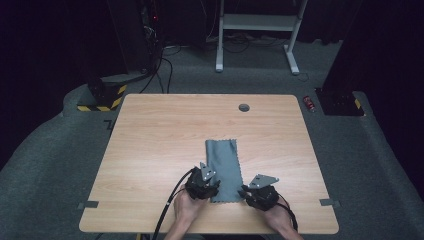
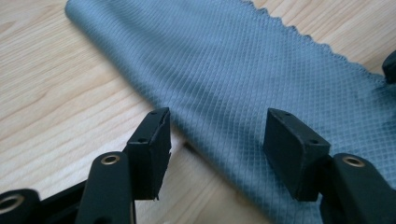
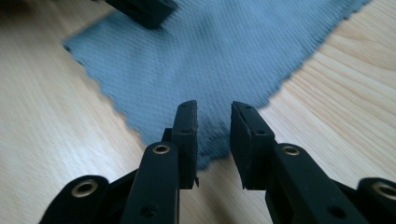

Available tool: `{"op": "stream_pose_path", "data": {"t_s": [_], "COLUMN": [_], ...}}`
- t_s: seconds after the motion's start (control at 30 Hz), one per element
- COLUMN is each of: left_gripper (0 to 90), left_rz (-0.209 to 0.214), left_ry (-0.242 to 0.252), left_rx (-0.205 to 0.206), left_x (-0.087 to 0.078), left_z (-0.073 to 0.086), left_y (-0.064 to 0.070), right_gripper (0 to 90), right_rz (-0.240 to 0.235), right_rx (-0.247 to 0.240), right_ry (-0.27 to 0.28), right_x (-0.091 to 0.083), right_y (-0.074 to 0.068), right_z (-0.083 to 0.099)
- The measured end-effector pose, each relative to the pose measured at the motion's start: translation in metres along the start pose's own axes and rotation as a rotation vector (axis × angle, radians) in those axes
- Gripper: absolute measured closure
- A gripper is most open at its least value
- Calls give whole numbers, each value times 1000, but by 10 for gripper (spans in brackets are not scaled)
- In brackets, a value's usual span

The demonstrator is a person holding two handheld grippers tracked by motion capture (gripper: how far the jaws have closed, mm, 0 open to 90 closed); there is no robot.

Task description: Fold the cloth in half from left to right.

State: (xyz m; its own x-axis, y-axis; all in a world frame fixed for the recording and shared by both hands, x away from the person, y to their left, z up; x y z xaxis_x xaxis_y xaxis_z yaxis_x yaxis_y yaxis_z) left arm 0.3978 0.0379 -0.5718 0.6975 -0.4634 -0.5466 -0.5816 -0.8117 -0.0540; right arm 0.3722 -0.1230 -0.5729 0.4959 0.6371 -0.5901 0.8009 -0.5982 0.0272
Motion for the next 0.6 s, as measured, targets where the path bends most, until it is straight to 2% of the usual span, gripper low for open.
{"op": "stream_pose_path", "data": {"t_s": [0.1, 0.13, 0.17, 0.2, 0.27, 0.3, 0.33, 0.4, 0.5, 0.53, 0.6], "left_gripper": [413, 410, 409, 409, 408, 408, 403, 394, 377, 373, 367], "left_rz": [1, 6, 6, 11, 19, 19, 12, 7, 17, 16, 13], "left_ry": [20, 27, 27, 46, 48, 48, 49, 49, 43, 42, 43], "left_rx": [-10, -29, -29, -32, -46, -46, -39, -38, -60, -55, -62], "left_x": [-1, -2, -2, -2, -3, -3, -2, -2, -1, -1, -1], "left_z": [5, 6, 6, 7, 8, 8, 8, 8, 8, 8, 8], "left_y": [0, 1, 1, 0, 0, 0, 0, -1, -2, -2, -2], "right_gripper": [743, 750, 750, 761, 773, 773, 781, 782, 780, 777, 775], "right_rz": [42, 57, 57, 67, 74, 74, 70, 82, 107, 117, 147], "right_rx": [-7, -2, -2, 3, 20, 20, 26, 35, 71, 85, 85], "right_ry": [-9, -20, -20, -10, 3, 3, 19, 26, 8, 4, -3], "right_x": [-2, 0, 0, 2, 7, 7, 17, 33, 59, 67, 80], "right_y": [11, 19, 19, 29, 39, 39, 50, 63, 83, 87, 96], "right_z": [1, 0, 0, -8, -21, -21, -35, -47, -60, -63, -68]}}
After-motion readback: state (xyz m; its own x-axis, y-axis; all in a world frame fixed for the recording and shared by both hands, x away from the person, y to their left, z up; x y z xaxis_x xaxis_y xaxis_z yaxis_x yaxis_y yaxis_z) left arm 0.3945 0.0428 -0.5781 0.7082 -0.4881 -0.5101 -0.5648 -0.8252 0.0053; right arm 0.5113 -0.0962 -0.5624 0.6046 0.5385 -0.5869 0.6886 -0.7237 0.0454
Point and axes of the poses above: each handheld gripper's, and its own axes: x roughly forward along the jaws, z roughly out of its underside, y roughly to its right, the point moved 8 cm from there along x, roughly forward along the jaws, and after that the axes turned 10 degrees about y, right-handed, at the moved point
